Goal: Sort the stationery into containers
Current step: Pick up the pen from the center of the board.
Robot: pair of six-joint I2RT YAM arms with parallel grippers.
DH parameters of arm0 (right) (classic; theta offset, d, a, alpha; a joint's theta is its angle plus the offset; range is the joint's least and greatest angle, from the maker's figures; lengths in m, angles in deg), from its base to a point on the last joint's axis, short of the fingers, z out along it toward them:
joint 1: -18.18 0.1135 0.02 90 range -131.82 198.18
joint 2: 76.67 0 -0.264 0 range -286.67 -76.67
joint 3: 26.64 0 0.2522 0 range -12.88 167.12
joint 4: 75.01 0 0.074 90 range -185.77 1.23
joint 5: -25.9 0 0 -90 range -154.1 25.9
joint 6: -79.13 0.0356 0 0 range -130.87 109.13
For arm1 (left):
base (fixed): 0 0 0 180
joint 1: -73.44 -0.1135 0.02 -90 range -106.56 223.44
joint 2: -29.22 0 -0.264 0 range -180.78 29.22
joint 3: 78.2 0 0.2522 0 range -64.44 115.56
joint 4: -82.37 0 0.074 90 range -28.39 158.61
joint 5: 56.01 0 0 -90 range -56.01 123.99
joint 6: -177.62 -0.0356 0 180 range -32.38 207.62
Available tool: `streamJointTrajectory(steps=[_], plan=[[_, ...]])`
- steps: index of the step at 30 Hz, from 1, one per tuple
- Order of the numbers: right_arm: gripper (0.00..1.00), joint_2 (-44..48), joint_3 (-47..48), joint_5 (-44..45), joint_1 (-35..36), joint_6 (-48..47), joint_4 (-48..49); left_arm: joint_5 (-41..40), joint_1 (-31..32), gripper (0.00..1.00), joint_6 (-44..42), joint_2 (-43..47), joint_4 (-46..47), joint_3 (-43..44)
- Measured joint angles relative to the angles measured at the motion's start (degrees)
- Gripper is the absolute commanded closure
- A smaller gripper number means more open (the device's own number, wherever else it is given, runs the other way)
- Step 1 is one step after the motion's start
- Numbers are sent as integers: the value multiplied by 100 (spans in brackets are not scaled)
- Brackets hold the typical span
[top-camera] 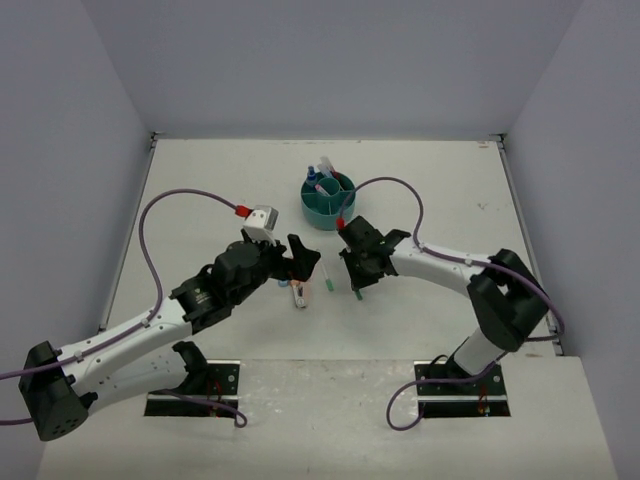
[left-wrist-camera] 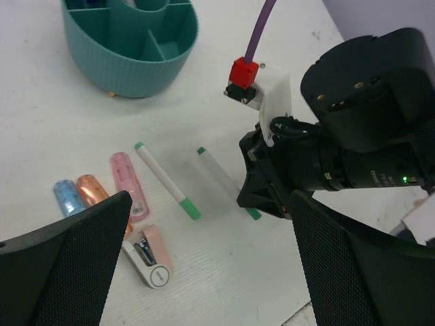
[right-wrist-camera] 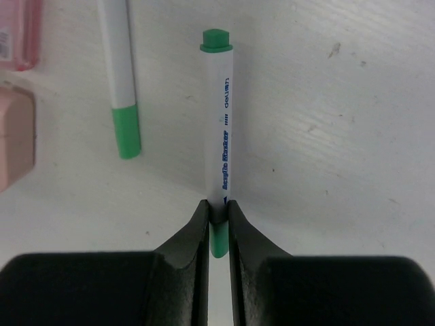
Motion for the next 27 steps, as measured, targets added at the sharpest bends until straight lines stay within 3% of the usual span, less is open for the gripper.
streamJointTrajectory(steps=[5,9,12,15,19,27], plan=[[100,1816,-617,-582,8,-158,637,808,0,0,-2,-39,638,-17],[100,3546,-1417,-1635,12,-336,2154,1763,-7,0,14,133,1593,-232],[100,4415,-1836,-2160,23,-402,2774,2455,-4,7,23,150,2353,-352],[100,4769,-1916,-2497,23,-443,3138,2989,-6,22,44,14,3006,-367],[100,4931,-1976,-2798,23,-490,3309,3438,-4,33,125,-288,3653,-367],[100,5200,-2062,-2972,23,-615,3300,3568,-7,92,167,-626,4018,-365]])
